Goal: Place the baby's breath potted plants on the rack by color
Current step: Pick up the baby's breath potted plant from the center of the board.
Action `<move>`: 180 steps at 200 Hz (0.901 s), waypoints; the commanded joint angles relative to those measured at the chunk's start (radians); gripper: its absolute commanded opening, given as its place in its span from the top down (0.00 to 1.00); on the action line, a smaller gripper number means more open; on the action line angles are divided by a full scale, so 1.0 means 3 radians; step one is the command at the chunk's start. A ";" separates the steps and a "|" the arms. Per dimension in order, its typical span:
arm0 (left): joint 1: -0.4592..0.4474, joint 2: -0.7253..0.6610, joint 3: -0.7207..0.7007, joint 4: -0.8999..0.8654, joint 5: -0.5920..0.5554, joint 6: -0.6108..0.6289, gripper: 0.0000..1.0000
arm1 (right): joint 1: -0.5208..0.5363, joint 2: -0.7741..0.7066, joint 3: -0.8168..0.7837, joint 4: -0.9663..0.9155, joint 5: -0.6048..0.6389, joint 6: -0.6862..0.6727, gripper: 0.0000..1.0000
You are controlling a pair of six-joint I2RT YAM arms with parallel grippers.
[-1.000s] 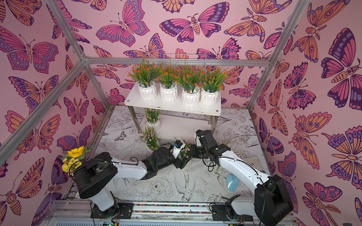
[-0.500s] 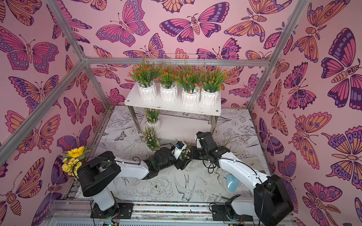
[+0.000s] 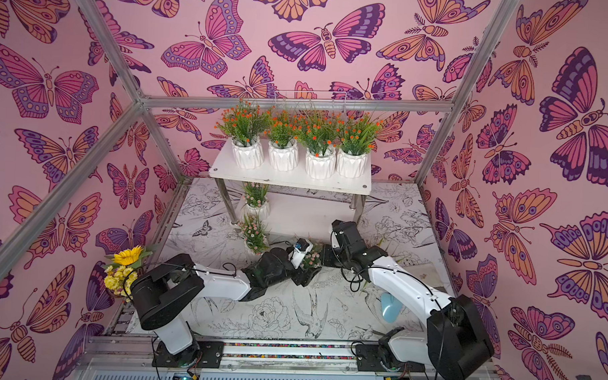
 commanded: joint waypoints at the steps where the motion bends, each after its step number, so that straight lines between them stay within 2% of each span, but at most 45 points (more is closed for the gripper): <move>1: 0.0006 -0.0030 0.0108 0.0065 -0.0052 0.0055 0.30 | -0.0067 -0.0154 -0.0013 -0.0080 0.0111 -0.0014 0.81; 53: 0.0007 -0.0155 0.0325 -0.0299 -0.0233 0.0096 0.30 | -0.0326 -0.0808 -0.0157 -0.0387 0.0353 -0.0026 0.81; 102: 0.0048 -0.0132 0.0768 -0.0632 -0.0351 0.0163 0.29 | -0.0444 -0.1452 -0.0332 -0.0644 0.0611 -0.0030 0.78; 180: 0.0216 0.0195 0.1505 -0.0848 -0.0339 0.0194 0.29 | -0.0511 -0.1989 -0.0379 -0.1004 0.0712 -0.0069 0.74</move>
